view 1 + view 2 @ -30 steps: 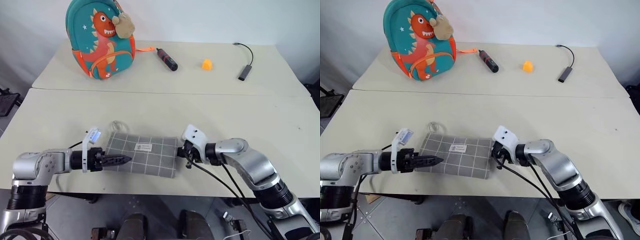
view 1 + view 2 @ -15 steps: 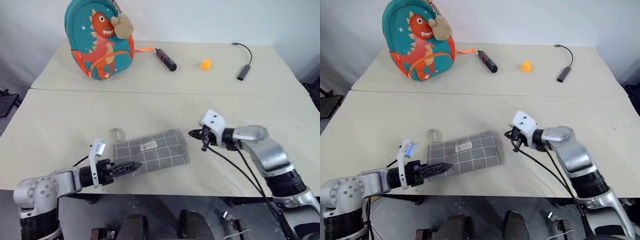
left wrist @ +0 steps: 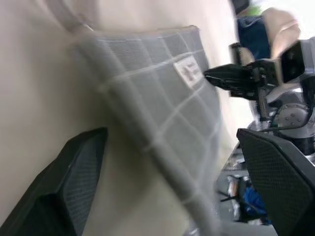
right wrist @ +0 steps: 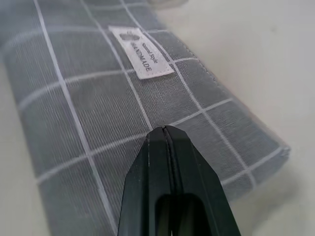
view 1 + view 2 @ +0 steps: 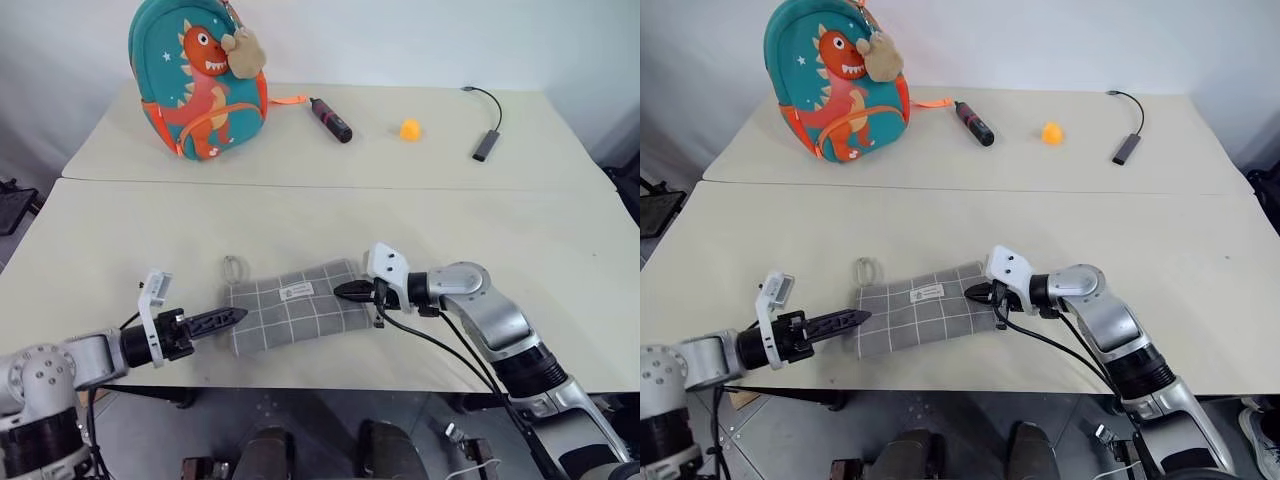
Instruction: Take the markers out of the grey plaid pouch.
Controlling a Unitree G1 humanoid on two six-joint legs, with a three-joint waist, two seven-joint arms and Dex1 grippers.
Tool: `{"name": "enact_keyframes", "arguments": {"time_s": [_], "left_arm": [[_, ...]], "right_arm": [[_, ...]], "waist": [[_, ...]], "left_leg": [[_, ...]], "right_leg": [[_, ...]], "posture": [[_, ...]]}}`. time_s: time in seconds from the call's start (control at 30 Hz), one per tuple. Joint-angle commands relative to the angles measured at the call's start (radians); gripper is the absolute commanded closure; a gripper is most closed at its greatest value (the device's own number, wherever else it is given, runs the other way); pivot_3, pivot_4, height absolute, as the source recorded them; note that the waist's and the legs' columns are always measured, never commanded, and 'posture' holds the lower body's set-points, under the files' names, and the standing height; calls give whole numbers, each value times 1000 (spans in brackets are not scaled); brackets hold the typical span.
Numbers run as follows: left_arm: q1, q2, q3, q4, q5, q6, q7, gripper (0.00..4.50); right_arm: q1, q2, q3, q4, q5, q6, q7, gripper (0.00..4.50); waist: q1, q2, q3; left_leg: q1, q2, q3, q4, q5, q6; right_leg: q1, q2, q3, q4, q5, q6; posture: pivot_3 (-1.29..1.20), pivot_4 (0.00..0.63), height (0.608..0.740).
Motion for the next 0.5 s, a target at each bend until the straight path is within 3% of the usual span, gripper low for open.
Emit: {"name": "enact_keyframes", "arguments": {"time_s": [0.03,0.47,0.5], "left_arm": [[-43,10,-28,64,7,44,11,0],[-151,-77,-73,228,-72,64,96,0],[-150,-73,-94,230,-89,64,93,419]], "right_arm": [[9,-8,19,34,-31,-29,21,4477],[9,-5,5,44,-47,-69,41,4477],[10,-5,3,43,-48,-72,41,4500]], "waist": [[0,0,0],[8,0,0],[7,0,0]], "left_leg": [[0,0,0,0,0,0],[0,0,-1,1,0,0],[0,-1,-1,1,0,0]], "right_leg": [[0,0,0,0,0,0],[1,-1,0,0,0,0],[1,-1,0,0,0,0]], "posture": [[0,150,740],[0,150,740],[0,150,740]]}}
